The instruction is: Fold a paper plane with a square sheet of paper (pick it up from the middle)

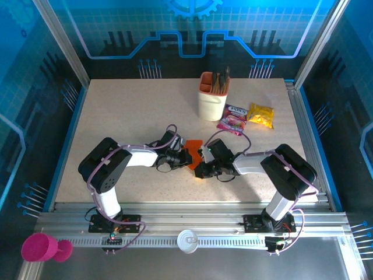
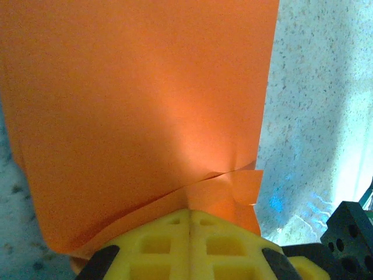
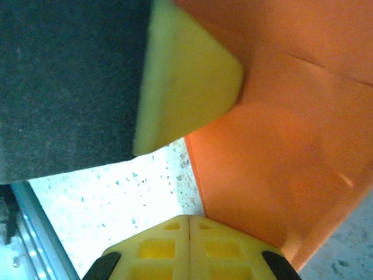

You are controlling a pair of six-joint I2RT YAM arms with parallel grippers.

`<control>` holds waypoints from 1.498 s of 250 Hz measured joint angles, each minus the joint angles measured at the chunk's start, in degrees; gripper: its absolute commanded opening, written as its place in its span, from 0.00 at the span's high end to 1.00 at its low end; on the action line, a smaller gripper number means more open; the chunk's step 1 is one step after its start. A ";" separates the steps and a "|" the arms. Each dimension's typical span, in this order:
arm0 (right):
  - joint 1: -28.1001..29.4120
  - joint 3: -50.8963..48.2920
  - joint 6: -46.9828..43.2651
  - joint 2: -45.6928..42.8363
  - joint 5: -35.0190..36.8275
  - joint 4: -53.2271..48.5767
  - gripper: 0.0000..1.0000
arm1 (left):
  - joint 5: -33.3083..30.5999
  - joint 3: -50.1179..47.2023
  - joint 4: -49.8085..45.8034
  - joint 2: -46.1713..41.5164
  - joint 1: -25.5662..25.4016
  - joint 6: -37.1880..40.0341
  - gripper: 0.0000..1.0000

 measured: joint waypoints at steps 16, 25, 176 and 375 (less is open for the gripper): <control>-0.90 -0.92 1.55 0.39 -1.62 2.01 1.00 | -1.05 -0.57 -0.02 -0.68 -0.07 -0.52 1.00; -1.53 -1.25 2.38 0.72 -2.62 2.82 1.00 | -1.73 -0.81 -0.11 -1.05 -0.07 -0.81 1.00; -3.30 0.81 5.92 2.75 -6.10 0.31 1.00 | -7.85 -5.97 -2.71 -7.54 8.37 -3.39 1.00; -3.61 2.75 3.13 3.45 -6.95 -3.08 1.00 | -8.26 1.27 -3.45 -1.73 -2.64 -1.57 1.00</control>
